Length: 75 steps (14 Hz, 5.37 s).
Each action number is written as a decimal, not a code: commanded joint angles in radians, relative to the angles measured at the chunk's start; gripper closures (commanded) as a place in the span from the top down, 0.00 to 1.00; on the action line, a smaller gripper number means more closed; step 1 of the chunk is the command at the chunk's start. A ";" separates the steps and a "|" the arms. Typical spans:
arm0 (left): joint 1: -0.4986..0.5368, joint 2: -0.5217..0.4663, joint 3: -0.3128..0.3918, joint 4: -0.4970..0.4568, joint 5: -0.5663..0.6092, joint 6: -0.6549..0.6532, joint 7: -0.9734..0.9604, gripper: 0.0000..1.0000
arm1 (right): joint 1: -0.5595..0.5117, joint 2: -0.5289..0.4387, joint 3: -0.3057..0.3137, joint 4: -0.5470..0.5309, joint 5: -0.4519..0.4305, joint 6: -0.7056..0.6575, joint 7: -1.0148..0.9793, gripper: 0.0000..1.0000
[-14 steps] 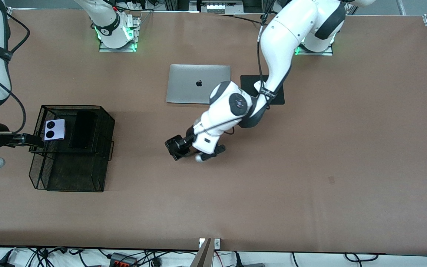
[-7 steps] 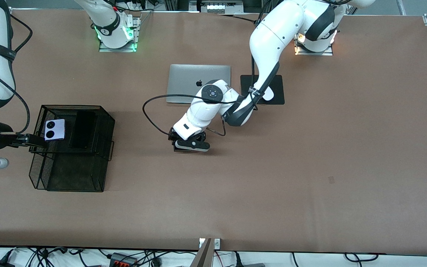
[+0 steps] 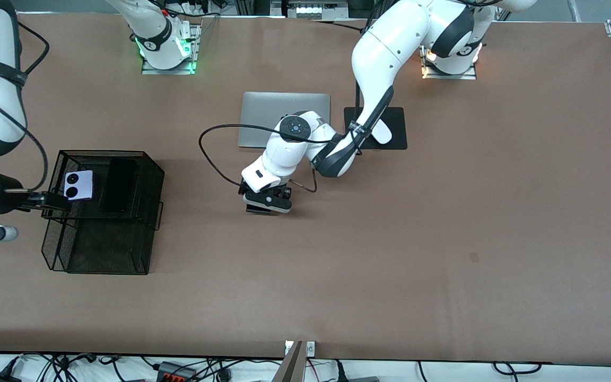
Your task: Place phones with both arms
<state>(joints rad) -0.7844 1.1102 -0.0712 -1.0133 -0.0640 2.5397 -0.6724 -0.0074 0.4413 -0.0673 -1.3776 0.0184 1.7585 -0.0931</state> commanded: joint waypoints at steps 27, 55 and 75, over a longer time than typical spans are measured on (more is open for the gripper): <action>0.361 -0.275 -0.019 0.056 -0.036 -0.605 0.333 1.00 | 0.339 0.148 0.000 0.000 0.026 0.076 0.021 1.00; 0.826 -0.697 -0.012 -0.500 0.036 -0.856 0.479 1.00 | 0.641 0.441 -0.003 -0.015 0.092 0.417 0.517 1.00; 0.884 -0.986 -0.015 -0.866 0.089 -0.615 0.471 1.00 | 0.615 0.340 -0.207 0.022 0.089 0.389 0.486 0.36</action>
<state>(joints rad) 0.1014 0.1474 -0.0796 -1.8594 0.0012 1.9097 -0.2049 0.6055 0.8276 -0.2362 -1.3507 0.1034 2.1729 0.4123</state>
